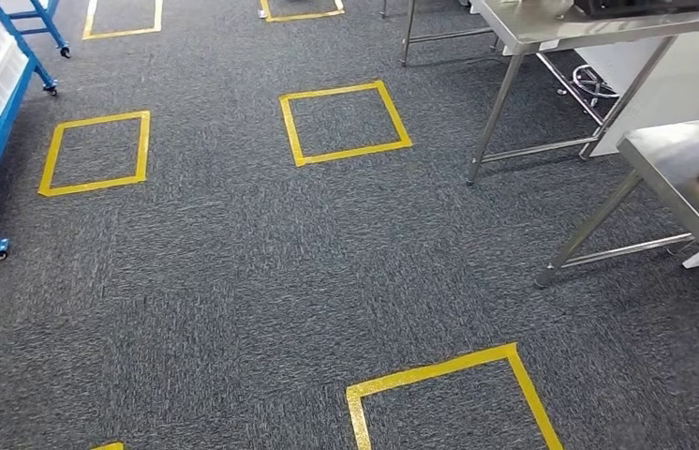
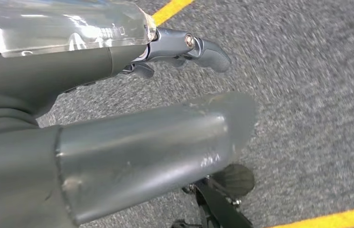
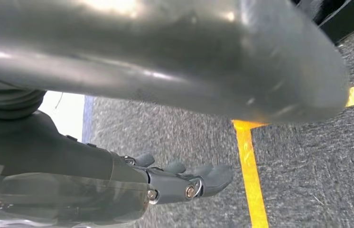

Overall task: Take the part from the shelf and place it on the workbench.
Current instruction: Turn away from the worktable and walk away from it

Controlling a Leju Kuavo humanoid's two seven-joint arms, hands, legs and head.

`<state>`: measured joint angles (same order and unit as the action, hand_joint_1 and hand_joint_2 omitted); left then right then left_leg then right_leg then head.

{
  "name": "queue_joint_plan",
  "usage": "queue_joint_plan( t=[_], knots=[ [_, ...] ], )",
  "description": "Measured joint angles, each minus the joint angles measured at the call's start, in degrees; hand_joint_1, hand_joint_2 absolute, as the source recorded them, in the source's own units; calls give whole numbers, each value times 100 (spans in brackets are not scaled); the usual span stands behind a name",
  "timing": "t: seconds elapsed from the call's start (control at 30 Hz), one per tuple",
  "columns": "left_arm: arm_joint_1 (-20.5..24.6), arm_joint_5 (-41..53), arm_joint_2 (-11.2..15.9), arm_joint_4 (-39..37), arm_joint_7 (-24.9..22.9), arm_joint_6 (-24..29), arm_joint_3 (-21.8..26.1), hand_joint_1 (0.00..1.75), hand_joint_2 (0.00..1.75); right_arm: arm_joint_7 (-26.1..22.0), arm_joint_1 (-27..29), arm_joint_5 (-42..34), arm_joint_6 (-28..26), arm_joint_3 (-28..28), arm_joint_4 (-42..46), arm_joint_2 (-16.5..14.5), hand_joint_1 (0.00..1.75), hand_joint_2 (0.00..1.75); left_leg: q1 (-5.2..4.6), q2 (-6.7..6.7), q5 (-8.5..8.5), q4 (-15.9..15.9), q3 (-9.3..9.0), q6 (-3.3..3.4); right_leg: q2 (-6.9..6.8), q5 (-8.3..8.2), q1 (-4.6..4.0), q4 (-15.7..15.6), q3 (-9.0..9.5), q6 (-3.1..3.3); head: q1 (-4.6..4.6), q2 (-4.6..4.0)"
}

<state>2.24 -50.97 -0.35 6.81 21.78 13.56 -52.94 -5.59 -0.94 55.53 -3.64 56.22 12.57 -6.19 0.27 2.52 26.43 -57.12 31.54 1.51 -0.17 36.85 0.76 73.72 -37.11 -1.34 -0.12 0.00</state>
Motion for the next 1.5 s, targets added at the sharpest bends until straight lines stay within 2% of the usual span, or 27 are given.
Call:
queue_joint_plan(
  t=[0.07, 0.13, 0.2, 0.27, 0.33, 0.4, 0.47, 0.5, 0.53, 0.63, 0.67, 0.73, 0.77, 0.83, 0.87, 0.93, 0.97, 1.0, 1.03, 1.07, 1.1, 1.17, 1.23, 1.3, 1.37, 1.43, 1.5],
  knots=[
    [-4, -19, 0, -3, 24, -26, 0, 0, 0, -3, 3, 38, -16, 1, 0, 0, 0, 0, -9, 151, 2, -4, -20, -4, 95, -440, -2, -576, 210, 51, 1, 0],
    [4, -60, -3, -4, 48, -51, -1, 0, 0, -11, 5, 62, -36, 1, 0, 1, 0, 0, -25, 289, 10, -23, -14, -33, 327, -772, -5, -1301, 502, 108, -1, 0],
    [7, -96, -4, -7, 59, -68, -2, 0, 0, -19, -4, 85, -48, 1, 0, -1, 0, 0, -23, 401, 10, -37, 23, -92, 421, -821, -19, -1566, 599, 141, -3, 0],
    [-18, -112, 0, -21, 60, -77, -3, 0, 0, -22, -26, 108, -51, 1, 0, -8, 0, 0, -2, 482, 5, -39, 54, -157, 304, -837, -19, -1600, 613, 183, -5, 0],
    [-34, -124, 3, -37, 59, -87, -4, 0, 0, -24, -31, 124, -51, 0, 0, -21, 0, 0, -7, 294, 135, -226, 140, -204, 166, -862, -2, -1661, 649, 255, -26, 0],
    [-15, -153, 7, -42, 57, -95, -5, 0, 0, -26, -10, 135, -51, 1, 0, -28, 0, 0, -3, -32, 494, -844, 420, -247, 6, -863, -9, -1694, 673, 308, -59, 0],
    [-1, -178, 11, -43, 54, -97, -7, 0, 0, -26, 5, 139, -51, 2, 0, -27, 0, 0, 28, -162, 798, -1543, 750, -296, -150, -848, -26, -1688, 678, 323, -74, 0],
    [-7, -182, 13, -43, 53, -98, -7, 0, 0, -26, 4, 140, -50, 2, 0, -27, 0, 0, 47, -188, 801, -1666, 805, -317, -223, -838, -30, -1684, 681, 320, -74, 0],
    [-15, -184, 13, -43, 50, -99, -7, 0, 0, -26, 0, 141, -48, 2, 0, -27, 0, 0, 66, -214, 696, -1562, 746, -333, -290, -826, -31, -1678, 689, 310, -75, 0],
    [-18, -186, 16, -43, 44, -99, -7, 0, 0, -26, -11, 145, -41, 2, 0, -28, 0, 0, 89, -462, 182, -501, 180, -340, -473, -766, -39, -1649, 740, 240, -78, 0],
    [-11, -189, 16, -43, 43, -99, -8, 0, 0, -26, -13, 148, -39, 2, 0, -27, 0, 0, 79, -546, 104, -254, 53, -315, -521, -746, -49, -1639, 755, 208, -70, 0],
    [-9, -196, 16, -44, 42, -99, -10, 0, 0, -30, -32, 159, -38, 2, 0, -26, 0, 0, 42, -592, 91, -103, 7, -246, -609, -723, -66, -1637, 785, 142, -55, 0],
    [-15, -200, 16, -45, 42, -99, -12, 0, 0, -33, -51, 164, -37, 1, 0, -26, 0, 0, 36, -528, 82, -88, 20, -203, -647, -718, -57, -1645, 801, 111, -48, 0],
    [-21, -205, 16, -49, 43, -99, -20, 0, 0, -40, -66, 173, -34, 1, 0, -27, 0, 0, 45, -421, 47, -38, 6, -120, -502, -616, -24, -1548, 783, 43, -37, 0],
    [-14, -212, 16, -50, 44, -99, -27, 0, 0, -44, -62, 181, -31, 0, -1, -28, 0, 0, 55, -364, 24, -14, -2, -78, -353, -473, -11, -1347, 696, 22, -28, 0],
    [3, -230, 15, -51, 44, -99, -44, 0, 0, -46, -33, 198, -24, 0, -2, -33, 0, 0, 47, -246, 2, -2, 7, -32, -80, -89, -3, -635, 352, 17, -12, 0],
    [8, -242, 16, -51, 44, -99, -50, 0, 0, -46, -22, 207, -21, 0, -2, -34, 0, 0, 34, -174, -2, -4, 14, -22, -35, 52, -4, -262, 161, 25, -9, 0],
    [6, -254, 16, -52, 44, -99, -55, 0, 0, -46, -13, 215, -21, 0, -2, -35, 0, 0, 20, -97, -2, -5, 13, -19, -15, 77, -7, -41, 33, 40, -9, 0],
    [1, -267, 16, -54, 44, -99, -59, 0, 0, -46, -8, 220, -21, 0, -2, -34, 0, 0, 6, -15, -2, -6, 5, -17, 2, -13, -13, -18, -6, 63, -9, 0],
    [-2, -277, 15, -55, 44, -99, -67, 0, 0, -46, -7, 225, -22, 0, -2, -34, 0, 0, -3, 68, -1, -7, -9, -16, 33, -218, -28, -235, 65, 99, -9, 0],
    [-4, -284, 13, -56, 44, -99, -77, 0, 0, -46, -5, 227, -22, 1, -2, -33, 0, 0, -9, 147, 1, -7, -26, -18, 97, -476, -46, -606, 211, 143, -10, 0],
    [6, -287, -3, -56, 47, -99, -101, 0, 0, -46, -3, 236, -22, 2, -2, -22, 0, 0, -9, 289, 6, -10, -37, -36, 337, -814, -76, -1335, 518, 234, -15, 0],
    [12, -289, -17, -56, 51, -99, -122, 0, 0, -47, -10, 243, -21, 2, -2, -11, 0, 0, 16, 407, -2, -8, -11, -89, 454, -859, -95, -1609, 630, 276, -6, 0],
    [-7, -289, -17, -56, 53, -96, -135, 0, 0, -48, -31, 243, -15, 2, -2, -5, 0, 0, 32, 484, -14, 2, 21, -153, 347, -883, -88, -1682, 654, 293, 6, 0],
    [-18, -286, -22, -56, 52, -85, -144, 0, 0, -49, -34, 243, 2, 3, -2, -1, 0, 0, 11, 269, 100, -159, 101, -199, 204, -923, -58, -1804, 727, 319, -11, 0],
    [5, -281, -29, -56, 47, -68, -152, 0, 0, -49, -8, 243, 14, 7, -2, 2, 0, 0, 12, -60, 433, -746, 384, -242, 35, -931, -56, -1869, 780, 339, -36, 0],
    [18, -283, -32, -56, 42, -48, -166, 0, 0, -48, 10, 243, 22, 15, -2, 6, 0, 0, 54, -167, 702, -1437, 734, -300, -132, -906, -60, -1854, 784, 340, -49, 0]
  ],
)
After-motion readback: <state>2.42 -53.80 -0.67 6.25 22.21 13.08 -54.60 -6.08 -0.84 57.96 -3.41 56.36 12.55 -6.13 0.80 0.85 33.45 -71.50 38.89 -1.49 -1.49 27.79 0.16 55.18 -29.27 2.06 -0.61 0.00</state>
